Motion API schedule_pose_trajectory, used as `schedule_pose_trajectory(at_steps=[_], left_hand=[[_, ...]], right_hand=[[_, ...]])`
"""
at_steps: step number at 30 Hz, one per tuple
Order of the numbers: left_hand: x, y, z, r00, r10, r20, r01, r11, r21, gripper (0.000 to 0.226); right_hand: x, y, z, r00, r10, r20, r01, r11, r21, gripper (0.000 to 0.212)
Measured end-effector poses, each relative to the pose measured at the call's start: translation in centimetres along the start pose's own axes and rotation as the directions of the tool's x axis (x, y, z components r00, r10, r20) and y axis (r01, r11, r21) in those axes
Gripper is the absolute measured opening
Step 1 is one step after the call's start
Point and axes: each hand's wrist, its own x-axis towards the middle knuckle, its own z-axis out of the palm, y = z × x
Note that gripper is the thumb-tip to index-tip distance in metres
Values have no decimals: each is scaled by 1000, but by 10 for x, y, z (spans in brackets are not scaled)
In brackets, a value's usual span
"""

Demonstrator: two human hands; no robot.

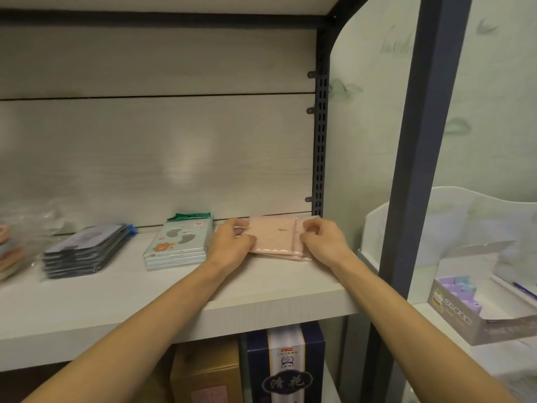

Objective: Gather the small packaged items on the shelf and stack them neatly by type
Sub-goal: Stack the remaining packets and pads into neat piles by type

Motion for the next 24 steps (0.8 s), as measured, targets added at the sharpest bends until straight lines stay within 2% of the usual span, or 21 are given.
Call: schedule_pose_trajectory(at_steps=[7,11,15,20,24], left_hand=[[5,-4,1,1000,21,-12,-21,999,41,25],[6,-3,1,998,-29,-51,25,996,-90,33],[4,-2,0,996,-1,-86,-9,993,-122,40],[3,-5,2,999,9,31,-10,999,40,38],[-4,-1,1,997,20,81,-27,995,93,39]], right_hand=[[-6,-2,-4,1000,-19,-4,19,999,41,38],[-6,-1,-5,995,51,-85,-47,998,51,39],[-7,-1,-7,985,116,-125,-115,993,16,42],[-7,-2,-9,987,122,-108,-123,992,3,39],[-7,-3,-10,988,133,-76,-130,990,51,43]])
